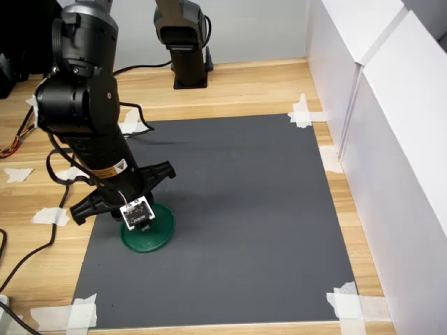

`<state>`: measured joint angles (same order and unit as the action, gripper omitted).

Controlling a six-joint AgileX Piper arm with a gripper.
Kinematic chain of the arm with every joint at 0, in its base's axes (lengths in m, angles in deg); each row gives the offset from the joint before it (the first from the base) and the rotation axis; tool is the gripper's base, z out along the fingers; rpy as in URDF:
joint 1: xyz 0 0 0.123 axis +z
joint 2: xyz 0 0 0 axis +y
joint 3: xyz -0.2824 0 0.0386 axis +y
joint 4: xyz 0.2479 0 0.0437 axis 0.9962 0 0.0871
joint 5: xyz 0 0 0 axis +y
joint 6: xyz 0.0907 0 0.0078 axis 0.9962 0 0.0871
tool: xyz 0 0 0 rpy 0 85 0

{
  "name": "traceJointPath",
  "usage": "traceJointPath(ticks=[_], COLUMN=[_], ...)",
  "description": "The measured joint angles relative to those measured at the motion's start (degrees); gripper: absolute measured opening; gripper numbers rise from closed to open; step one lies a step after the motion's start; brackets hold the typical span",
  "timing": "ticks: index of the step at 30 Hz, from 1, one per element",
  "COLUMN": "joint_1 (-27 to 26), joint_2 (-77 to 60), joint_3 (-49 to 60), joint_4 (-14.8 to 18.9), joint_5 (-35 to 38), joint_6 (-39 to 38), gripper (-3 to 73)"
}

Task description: Grasp a white terminal and put it on the green lid.

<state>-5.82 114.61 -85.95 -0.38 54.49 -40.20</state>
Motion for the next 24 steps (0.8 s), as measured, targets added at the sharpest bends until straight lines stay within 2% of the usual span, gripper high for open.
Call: traceJointPath(ticks=[3, 6, 8, 14, 17, 20, 24], joint_1=[0.0, 0.0, 0.0, 0.0, 0.0, 0.0, 0.0], joint_2=[0.0, 0.0, 0.0, -0.1, -1.7, -5.8, -12.9], joint_3=[0.1, 0.2, 0.2, 0.2, 0.2, 0.2, 0.2], joint_4=[0.0, 0.4, 0.9, 1.4, 1.7, 2.7, 3.2], joint_5=[-0.1, -0.1, -0.2, 0.0, -0.1, -0.1, -0.1], joint_6=[-1.3, -1.8, -2.0, -2.4, -2.6, -2.6, -1.8], gripper=[9.8, 15.2, 21.9, 49.3, 57.7, 60.0, 58.9])
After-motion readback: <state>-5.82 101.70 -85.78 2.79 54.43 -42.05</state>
